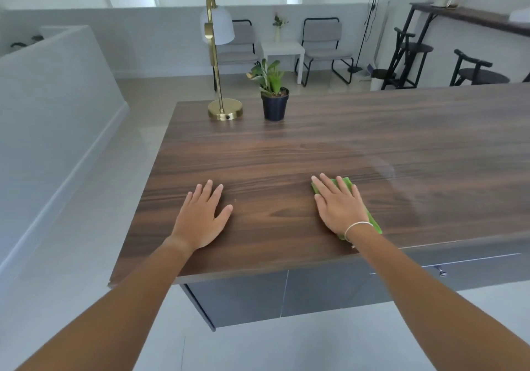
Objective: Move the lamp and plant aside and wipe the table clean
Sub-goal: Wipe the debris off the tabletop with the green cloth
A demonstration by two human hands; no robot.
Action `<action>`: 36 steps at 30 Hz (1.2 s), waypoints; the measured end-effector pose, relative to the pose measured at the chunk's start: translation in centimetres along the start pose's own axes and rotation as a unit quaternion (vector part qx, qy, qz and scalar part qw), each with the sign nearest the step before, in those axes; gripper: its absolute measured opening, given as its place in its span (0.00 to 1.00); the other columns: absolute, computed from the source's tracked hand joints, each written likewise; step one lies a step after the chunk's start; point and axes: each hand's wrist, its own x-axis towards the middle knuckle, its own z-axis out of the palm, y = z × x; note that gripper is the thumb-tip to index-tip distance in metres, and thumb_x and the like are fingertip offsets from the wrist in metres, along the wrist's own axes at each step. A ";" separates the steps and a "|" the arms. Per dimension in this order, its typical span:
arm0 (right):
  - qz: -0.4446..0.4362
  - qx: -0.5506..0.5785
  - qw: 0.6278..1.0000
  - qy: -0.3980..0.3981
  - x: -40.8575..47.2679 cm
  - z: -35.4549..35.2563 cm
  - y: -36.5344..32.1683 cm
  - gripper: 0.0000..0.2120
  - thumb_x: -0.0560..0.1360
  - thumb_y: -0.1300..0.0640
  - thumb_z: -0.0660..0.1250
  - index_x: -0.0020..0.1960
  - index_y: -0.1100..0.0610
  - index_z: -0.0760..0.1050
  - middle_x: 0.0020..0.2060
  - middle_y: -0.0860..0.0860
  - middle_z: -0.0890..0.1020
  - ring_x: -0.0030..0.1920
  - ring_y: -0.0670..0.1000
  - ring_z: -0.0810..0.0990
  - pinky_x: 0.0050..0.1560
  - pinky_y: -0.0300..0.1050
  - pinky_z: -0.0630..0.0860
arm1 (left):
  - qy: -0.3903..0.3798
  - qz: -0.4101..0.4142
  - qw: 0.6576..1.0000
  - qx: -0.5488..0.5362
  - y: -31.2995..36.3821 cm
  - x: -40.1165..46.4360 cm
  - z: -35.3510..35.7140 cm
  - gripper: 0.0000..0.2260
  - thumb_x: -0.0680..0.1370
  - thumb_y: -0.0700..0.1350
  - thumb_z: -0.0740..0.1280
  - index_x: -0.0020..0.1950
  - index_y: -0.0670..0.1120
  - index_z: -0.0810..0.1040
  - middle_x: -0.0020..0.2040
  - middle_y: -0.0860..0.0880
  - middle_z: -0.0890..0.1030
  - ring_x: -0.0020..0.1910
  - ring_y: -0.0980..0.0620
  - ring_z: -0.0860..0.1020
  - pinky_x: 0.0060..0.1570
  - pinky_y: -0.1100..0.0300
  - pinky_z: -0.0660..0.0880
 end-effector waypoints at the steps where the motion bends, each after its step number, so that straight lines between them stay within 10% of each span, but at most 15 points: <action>1: 0.040 -0.001 0.999 -0.002 0.0 -0.6 2.3 0.23 0.80 0.48 0.45 0.75 0.43 0.49 0.76 0.42 0.52 0.77 0.53 0.49 0.75 0.57 0.45 | -0.004 0.011 1.000 -0.007 1.1 0.2 0.4 0.26 0.79 0.55 0.52 0.75 0.48 0.53 0.78 0.45 0.50 0.77 0.45 0.47 0.74 0.52 0.44; 6: 0.115 -0.010 0.993 -0.010 0.9 -1.7 5.9 0.24 0.79 0.46 0.44 0.75 0.43 0.48 0.77 0.42 0.50 0.77 0.55 0.48 0.74 0.59 0.46 | -0.016 0.051 0.999 -0.010 5.4 1.3 1.8 0.26 0.79 0.55 0.53 0.76 0.48 0.53 0.78 0.46 0.51 0.77 0.45 0.48 0.74 0.52 0.44; 14: -0.130 0.011 0.991 -0.014 -2.8 -1.0 2.8 0.27 0.76 0.49 0.41 0.75 0.50 0.49 0.76 0.47 0.56 0.76 0.53 0.51 0.76 0.49 0.45 | -0.027 0.037 0.999 0.018 7.5 3.2 2.8 0.26 0.79 0.55 0.52 0.75 0.48 0.53 0.78 0.45 0.51 0.77 0.44 0.48 0.74 0.51 0.45; 22: 0.082 -0.014 0.996 0.008 2.2 -3.7 16.2 0.25 0.79 0.54 0.48 0.75 0.49 0.52 0.77 0.46 0.53 0.76 0.55 0.51 0.74 0.55 0.50 | 0.004 0.040 0.999 0.031 8.2 3.8 3.7 0.26 0.79 0.56 0.51 0.75 0.50 0.52 0.78 0.47 0.51 0.77 0.47 0.48 0.74 0.53 0.45; 31: -0.134 -0.011 0.991 -0.020 3.3 -2.1 9.9 0.24 0.80 0.52 0.45 0.76 0.49 0.50 0.77 0.45 0.52 0.77 0.52 0.50 0.76 0.48 0.46 | 0.007 0.025 0.999 0.021 7.8 3.8 3.9 0.26 0.79 0.56 0.53 0.75 0.52 0.54 0.78 0.50 0.51 0.77 0.50 0.48 0.75 0.55 0.45; 36: -0.040 0.007 0.999 -0.019 3.9 -3.7 16.5 0.24 0.80 0.52 0.49 0.75 0.47 0.51 0.76 0.44 0.52 0.77 0.51 0.51 0.75 0.50 0.48 | 0.001 0.026 0.999 0.027 8.1 3.8 3.9 0.30 0.75 0.63 0.46 0.75 0.52 0.53 0.78 0.51 0.51 0.77 0.50 0.48 0.74 0.56 0.44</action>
